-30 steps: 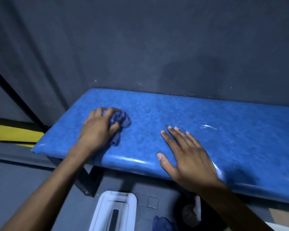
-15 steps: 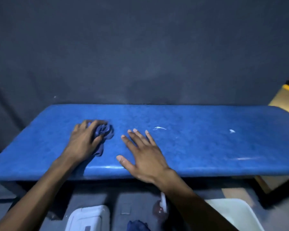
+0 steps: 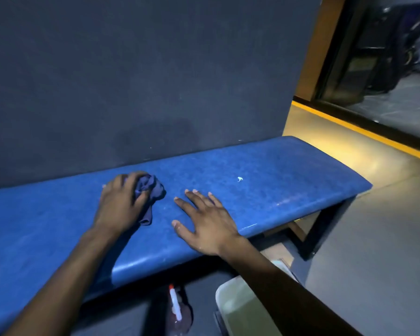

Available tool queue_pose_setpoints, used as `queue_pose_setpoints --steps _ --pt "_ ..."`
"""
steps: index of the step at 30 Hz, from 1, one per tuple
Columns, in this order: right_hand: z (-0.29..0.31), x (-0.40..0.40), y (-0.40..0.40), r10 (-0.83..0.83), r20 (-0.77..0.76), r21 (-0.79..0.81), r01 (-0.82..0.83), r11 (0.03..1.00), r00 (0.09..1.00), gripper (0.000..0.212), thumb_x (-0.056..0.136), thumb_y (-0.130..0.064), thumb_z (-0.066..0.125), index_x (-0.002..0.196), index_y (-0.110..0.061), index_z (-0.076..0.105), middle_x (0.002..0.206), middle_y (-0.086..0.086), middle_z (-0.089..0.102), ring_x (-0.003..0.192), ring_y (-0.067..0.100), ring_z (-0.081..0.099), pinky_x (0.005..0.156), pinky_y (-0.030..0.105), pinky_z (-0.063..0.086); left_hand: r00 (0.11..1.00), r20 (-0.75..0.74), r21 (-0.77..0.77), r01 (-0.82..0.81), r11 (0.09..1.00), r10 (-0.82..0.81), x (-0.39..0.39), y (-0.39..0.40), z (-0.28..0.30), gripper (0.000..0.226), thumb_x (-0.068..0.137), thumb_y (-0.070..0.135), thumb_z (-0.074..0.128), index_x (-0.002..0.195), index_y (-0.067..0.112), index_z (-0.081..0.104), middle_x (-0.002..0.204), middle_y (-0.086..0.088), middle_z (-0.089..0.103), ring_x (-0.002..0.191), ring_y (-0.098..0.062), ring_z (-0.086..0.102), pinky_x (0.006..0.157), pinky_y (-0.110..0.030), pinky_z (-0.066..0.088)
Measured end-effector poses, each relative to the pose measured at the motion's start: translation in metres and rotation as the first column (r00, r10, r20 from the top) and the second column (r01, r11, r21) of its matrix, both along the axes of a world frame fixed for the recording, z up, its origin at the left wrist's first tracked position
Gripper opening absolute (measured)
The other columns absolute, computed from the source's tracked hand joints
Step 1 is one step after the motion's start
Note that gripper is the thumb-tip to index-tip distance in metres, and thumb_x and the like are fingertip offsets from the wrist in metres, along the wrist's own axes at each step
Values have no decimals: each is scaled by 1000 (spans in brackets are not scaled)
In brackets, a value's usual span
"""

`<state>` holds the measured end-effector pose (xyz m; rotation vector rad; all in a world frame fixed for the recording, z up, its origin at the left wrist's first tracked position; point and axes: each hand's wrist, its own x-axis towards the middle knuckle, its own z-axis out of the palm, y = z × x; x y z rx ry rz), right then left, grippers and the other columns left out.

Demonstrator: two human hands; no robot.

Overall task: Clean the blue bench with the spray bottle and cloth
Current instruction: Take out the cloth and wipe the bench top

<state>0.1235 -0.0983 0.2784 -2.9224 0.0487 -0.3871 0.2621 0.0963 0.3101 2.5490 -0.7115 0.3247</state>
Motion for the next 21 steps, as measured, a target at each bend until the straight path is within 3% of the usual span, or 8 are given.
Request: queue_pose_setpoints --steps 2,4,10,14,16,21 --pt "-3 1 -1 -5 30 16 5 1000 1000 69 96 -66 31 156 -33 33 167 1 28 156 17 18 127 46 9 998 -11 132 -65 989 67 6 -27 -3 61 84 63 30 133 38 55 128 -15 62 122 -40 56 112 -54 34" --pt "-5 0 -3 -6 50 31 4 1000 999 68 96 -66 31 156 -33 34 167 0 27 156 16 16 127 45 8 996 -52 150 -70 986 79 8 -38 4 66 81 66 27 135 39 55 130 -15 60 123 -40 55 108 -52 38" --pt "-12 1 -6 4 103 41 -8 999 995 67 98 -64 31 156 -31 35 167 1 29 156 16 17 127 45 9 999 -22 203 30 979 -26 1 2 -5 46 89 53 49 132 38 54 119 -12 60 113 -39 56 94 -49 46" --pt "-13 1 -2 -2 117 29 -1 1000 993 68 96 -62 31 156 -29 36 166 3 30 156 17 19 127 46 9 978 -19 168 -200 965 206 51 29 -4 43 95 46 52 134 30 56 122 -23 57 118 -46 53 96 -54 46" --pt "-12 2 -1 -3 115 26 0 1000 993 68 96 -62 31 156 -28 35 166 3 30 156 17 18 127 46 9 969 -42 160 -236 959 245 65 14 -4 41 97 40 56 136 26 55 124 -26 54 122 -46 50 99 -55 43" --pt "-13 -1 -4 2 138 23 -5 1000 990 67 98 -61 34 156 -27 37 165 4 33 155 18 21 126 47 13 997 -75 130 -13 991 23 16 -16 -2 48 89 50 51 133 32 56 122 -18 59 116 -43 54 96 -51 47"
